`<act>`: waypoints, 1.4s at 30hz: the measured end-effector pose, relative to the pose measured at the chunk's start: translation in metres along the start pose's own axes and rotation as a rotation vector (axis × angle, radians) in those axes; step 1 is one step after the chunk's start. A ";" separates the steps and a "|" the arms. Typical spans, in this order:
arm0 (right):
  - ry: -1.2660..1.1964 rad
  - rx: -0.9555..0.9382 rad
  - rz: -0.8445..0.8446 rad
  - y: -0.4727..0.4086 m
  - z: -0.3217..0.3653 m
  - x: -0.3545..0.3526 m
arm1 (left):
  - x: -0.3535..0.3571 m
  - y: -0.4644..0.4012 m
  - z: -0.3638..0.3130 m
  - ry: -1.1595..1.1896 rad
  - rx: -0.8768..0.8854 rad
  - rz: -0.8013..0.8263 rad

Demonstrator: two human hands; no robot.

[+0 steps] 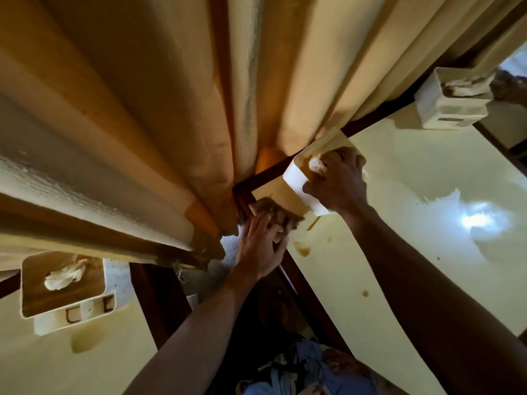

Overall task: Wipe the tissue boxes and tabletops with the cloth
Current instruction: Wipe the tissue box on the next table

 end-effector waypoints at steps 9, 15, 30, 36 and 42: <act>-0.062 0.018 -0.074 0.015 -0.021 -0.022 | -0.004 -0.041 -0.013 -0.074 0.080 0.138; -0.111 0.012 -0.089 0.026 -0.028 -0.021 | -0.008 -0.009 0.000 0.226 -0.588 0.056; -0.186 0.022 -0.099 0.043 -0.034 -0.014 | -0.001 -0.029 0.032 0.427 -0.771 0.163; -0.228 0.042 -0.122 0.043 -0.037 -0.017 | -0.077 -0.051 0.006 0.453 -0.592 -0.071; -0.257 0.053 -0.152 0.041 -0.035 -0.021 | -0.113 -0.070 -0.028 0.016 -0.303 -0.065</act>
Point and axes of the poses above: each hand's wrist, its own y-axis away from the middle knuckle, its own x-axis out of the palm, z = x × y, the point moved 7 cm from there along -y, towards the middle knuckle
